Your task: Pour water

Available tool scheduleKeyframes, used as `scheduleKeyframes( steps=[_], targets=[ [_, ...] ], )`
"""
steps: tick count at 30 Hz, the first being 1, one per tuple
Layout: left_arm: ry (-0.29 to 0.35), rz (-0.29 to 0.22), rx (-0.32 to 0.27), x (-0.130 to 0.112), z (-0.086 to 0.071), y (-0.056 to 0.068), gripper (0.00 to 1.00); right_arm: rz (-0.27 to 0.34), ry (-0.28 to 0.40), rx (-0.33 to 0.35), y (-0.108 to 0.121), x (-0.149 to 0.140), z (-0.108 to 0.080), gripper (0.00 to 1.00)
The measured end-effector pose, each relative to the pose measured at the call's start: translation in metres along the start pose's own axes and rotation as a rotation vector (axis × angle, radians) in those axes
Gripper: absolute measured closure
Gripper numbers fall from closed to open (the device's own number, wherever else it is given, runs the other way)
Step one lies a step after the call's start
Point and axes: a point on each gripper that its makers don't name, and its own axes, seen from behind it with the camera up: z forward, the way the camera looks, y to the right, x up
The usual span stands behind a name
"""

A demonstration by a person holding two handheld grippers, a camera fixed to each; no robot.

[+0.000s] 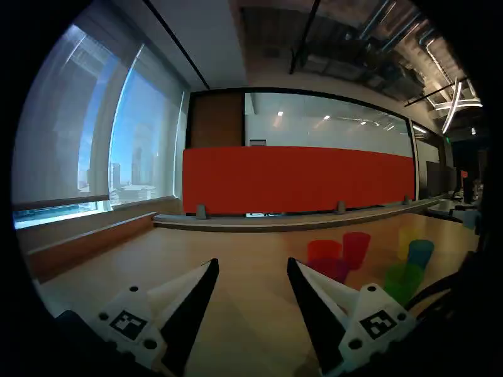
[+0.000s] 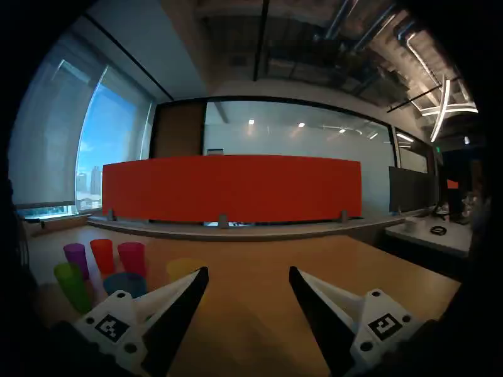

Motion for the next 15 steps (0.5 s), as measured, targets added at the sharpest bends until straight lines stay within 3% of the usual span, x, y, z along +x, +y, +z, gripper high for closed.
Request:
scheduleKeyframes(
  steps=[11, 15],
  targets=[
    [-0.001, -0.001, -0.008, 0.0017, -0.0012, 0.0019, 0.20, -0.001, 0.000, 0.000, 0.0000, -0.0006, 0.0000, 0.01],
    [-0.001, -0.001, 0.001, 0.0020, 0.0007, -0.0031, 0.20, -0.001, 0.000, 0.000, 0.0000, -0.0006, 0.0000, 0.01]
  ],
)
